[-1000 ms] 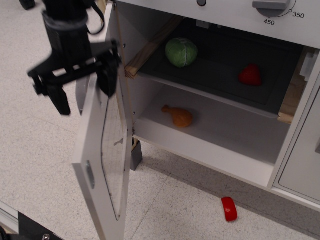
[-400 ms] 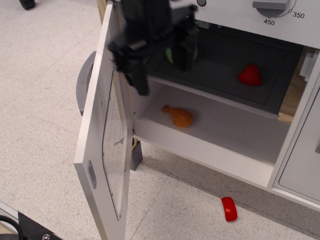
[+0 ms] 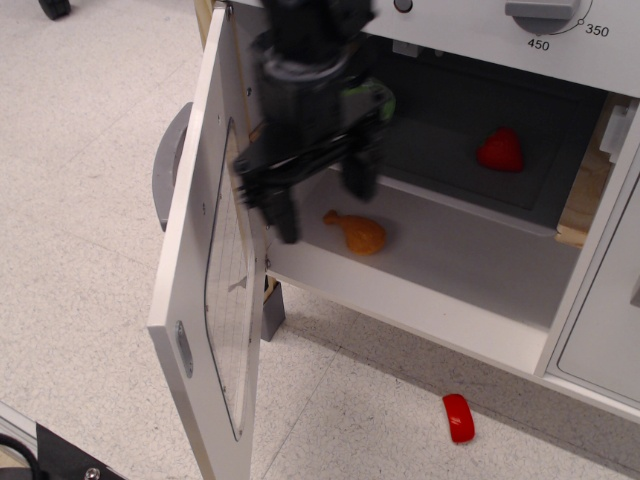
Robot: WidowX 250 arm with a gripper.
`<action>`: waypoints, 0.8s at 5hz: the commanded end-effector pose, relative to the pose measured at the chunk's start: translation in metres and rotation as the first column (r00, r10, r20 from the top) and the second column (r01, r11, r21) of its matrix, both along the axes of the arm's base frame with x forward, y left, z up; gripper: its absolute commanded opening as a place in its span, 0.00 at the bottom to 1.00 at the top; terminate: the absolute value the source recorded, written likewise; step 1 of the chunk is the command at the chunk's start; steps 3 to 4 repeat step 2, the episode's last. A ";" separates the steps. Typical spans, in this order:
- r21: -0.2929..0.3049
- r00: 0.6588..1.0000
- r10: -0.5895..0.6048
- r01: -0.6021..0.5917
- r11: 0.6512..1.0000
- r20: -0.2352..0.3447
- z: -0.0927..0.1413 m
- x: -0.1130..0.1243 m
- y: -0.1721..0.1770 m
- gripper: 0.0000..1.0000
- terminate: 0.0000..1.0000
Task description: Open oven
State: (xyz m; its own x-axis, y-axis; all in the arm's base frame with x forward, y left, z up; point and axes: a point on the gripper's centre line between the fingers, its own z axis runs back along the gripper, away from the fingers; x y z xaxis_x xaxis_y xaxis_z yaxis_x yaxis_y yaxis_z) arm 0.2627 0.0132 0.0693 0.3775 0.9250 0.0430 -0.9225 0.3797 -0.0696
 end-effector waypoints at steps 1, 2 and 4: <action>0.077 0.999 -0.020 0.017 0.997 0.039 -0.005 -0.012 0.065 1.00 0.00; 0.106 0.999 -0.030 0.026 0.994 0.034 -0.011 -0.019 0.085 1.00 1.00; 0.106 0.999 -0.030 0.026 0.994 0.034 -0.011 -0.019 0.085 1.00 1.00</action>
